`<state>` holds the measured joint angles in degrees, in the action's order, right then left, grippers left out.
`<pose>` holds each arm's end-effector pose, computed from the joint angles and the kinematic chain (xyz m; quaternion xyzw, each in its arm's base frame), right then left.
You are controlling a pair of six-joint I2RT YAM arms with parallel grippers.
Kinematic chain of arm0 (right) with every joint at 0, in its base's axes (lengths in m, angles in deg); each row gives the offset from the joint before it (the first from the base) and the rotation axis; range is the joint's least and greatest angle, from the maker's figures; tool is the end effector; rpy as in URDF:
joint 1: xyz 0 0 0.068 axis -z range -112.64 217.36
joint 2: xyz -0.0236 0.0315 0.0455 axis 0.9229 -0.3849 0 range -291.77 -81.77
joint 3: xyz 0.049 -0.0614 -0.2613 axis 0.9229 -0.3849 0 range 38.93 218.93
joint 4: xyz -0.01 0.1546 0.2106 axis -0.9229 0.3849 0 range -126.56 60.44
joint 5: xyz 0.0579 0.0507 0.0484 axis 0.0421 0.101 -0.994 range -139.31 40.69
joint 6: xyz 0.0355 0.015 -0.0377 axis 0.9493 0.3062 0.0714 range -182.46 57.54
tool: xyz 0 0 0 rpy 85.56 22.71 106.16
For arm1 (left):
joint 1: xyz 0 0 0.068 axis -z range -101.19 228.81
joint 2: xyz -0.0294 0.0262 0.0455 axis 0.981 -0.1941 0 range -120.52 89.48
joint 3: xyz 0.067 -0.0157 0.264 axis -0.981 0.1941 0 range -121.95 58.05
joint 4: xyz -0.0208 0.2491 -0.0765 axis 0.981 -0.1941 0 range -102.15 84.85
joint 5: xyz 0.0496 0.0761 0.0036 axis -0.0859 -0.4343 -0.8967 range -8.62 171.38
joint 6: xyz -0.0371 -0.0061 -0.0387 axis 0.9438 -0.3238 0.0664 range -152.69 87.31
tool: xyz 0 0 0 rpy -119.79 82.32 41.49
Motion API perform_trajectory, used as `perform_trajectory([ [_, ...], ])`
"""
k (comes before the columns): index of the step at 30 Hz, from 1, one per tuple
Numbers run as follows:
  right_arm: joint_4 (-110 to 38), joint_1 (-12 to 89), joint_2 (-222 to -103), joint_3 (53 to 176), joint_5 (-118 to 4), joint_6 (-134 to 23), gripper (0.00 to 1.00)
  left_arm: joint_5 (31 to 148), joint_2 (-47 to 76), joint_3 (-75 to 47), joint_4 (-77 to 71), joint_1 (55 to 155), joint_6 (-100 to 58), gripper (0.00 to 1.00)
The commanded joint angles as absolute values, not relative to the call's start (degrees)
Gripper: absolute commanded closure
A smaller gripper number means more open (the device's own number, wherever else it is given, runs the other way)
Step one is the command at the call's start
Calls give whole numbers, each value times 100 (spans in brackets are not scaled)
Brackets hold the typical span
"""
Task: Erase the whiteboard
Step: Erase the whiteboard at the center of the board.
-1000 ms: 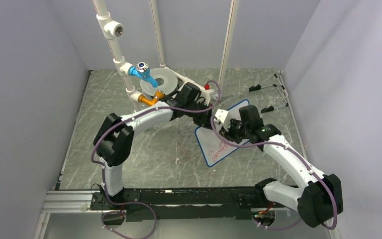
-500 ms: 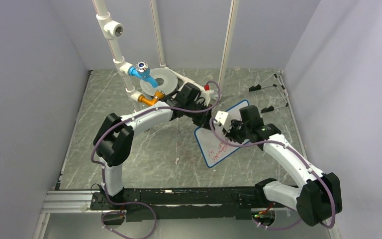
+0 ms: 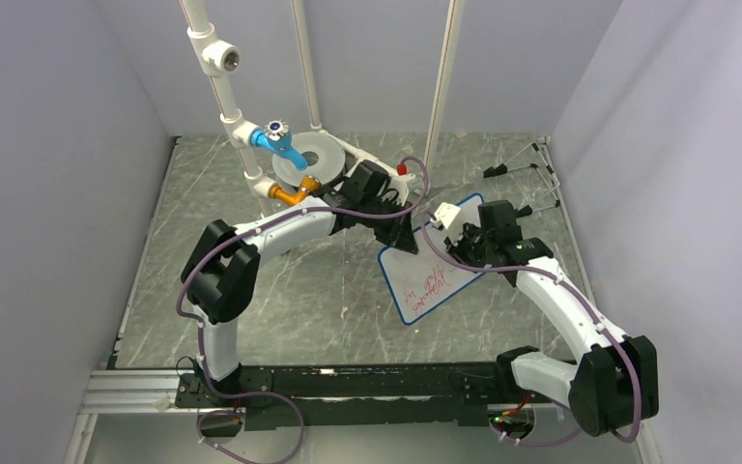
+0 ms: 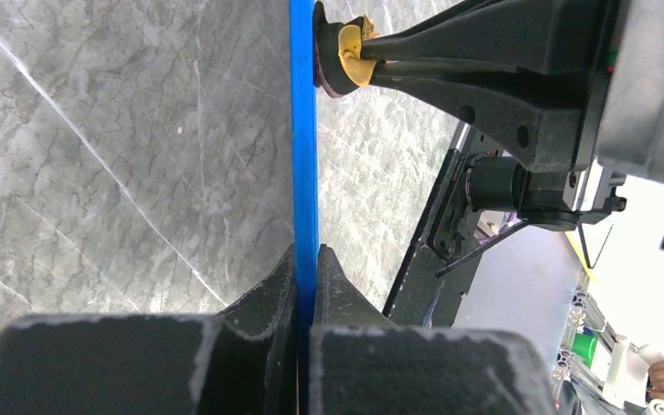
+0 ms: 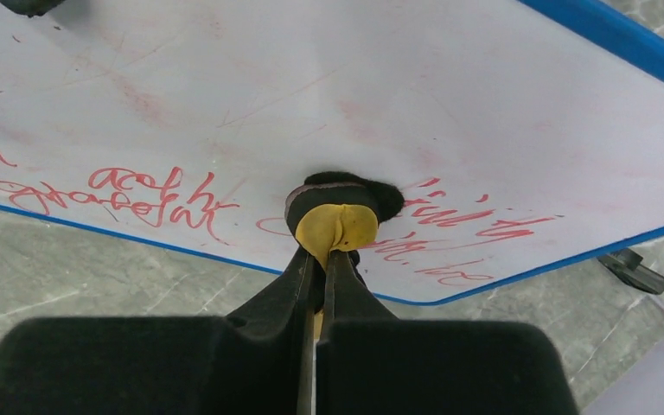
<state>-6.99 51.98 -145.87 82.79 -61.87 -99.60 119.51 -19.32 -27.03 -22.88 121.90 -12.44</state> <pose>0.2154 0.0672 0.2396 -0.4467 0.8205 0.0364 0.3548 0.2990 -0.3098 0.2523 0.3022 0.8179 -0.4575 0.1743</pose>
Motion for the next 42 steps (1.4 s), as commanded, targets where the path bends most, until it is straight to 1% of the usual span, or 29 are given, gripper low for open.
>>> perform_trajectory([
  [1, -588, 5105, -14764, 8401, -6729, -10333, 100, 12693, -1550, -2792, -2060, 12326, -1495, 100],
  [4, -157, 4532, -14741, 8330, -7273, -10779, 100, 12691, -1572, -2799, -2062, 12320, -1494, 100],
  [6, -146, 4326, -14778, 8353, -7250, -10806, 100, 12691, -1581, -2807, -2074, 12311, -1494, 100],
  [8, -316, 4308, -14866, 8401, -6951, -10635, 100, 12690, -1574, -2804, -2081, 12313, -1496, 100],
  [10, -602, 4473, -14867, 8411, -6562, -10348, 100, 12691, -1557, -2796, -2076, 12304, -1494, 100],
  [13, -1125, 4999, -14713, 8375, -5973, -9823, 100, 12704, -1555, -2808, -2096, 12305, -1510, 100],
  [17, -1508, 5500, -14517, 8273, -5594, -9575, 100, 12733, -1572, -2813, -2098, 12306, -1520, 100],
  [20, -1317, 5519, -14570, 8319, -5936, -9676, 100, 12726, -1571, -2814, -2097, 12308, -1528, 100],
  [23, -846, 5404, -14638, 8381, -6782, -10035, 100, 12726, -1556, -2808, -2091, 12303, -1520, 100],
  [25, -554, 5039, -14608, 8386, -7187, -10297, 100, 12725, -1564, -2815, -2074, 12309, -1505, 100],
  [28, -515, 4564, -14450, 8422, -7425, -10322, 100, 12736, -1581, -2826, -2088, 12306, -1502, 100],
  [29, -600, 4545, -14427, 8446, -7354, -10216, 100, 12735, -1580, -2826, -2100, 12304, -1502, 100],
  [31, -1002, 4639, -14451, 8457, -6727, -9905, 100, 12726, -1558, -2803, -2088, 12309, -1501, 100],
  [34, -1508, 5009, -14418, 8374, -5919, -9507, 100, 12734, -1553, -2805, -2078, 12310, -1500, 100],
  [36, -1655, 5224, -14414, 8327, -5655, -9398, 100, 12742, -1555, -2823, -2104, 12311, -1519, 100],
  [40, -1621, 5354, -14504, 8305, -5526, -9465, 100, 12761, -1554, -2813, -2110, 12313, -1545, 100],
  [42, -1329, 5353, -14537, 8362, -5957, -9731, 100, 12763, -1542, -2808, -2100, 12312, -1546, 100],
])
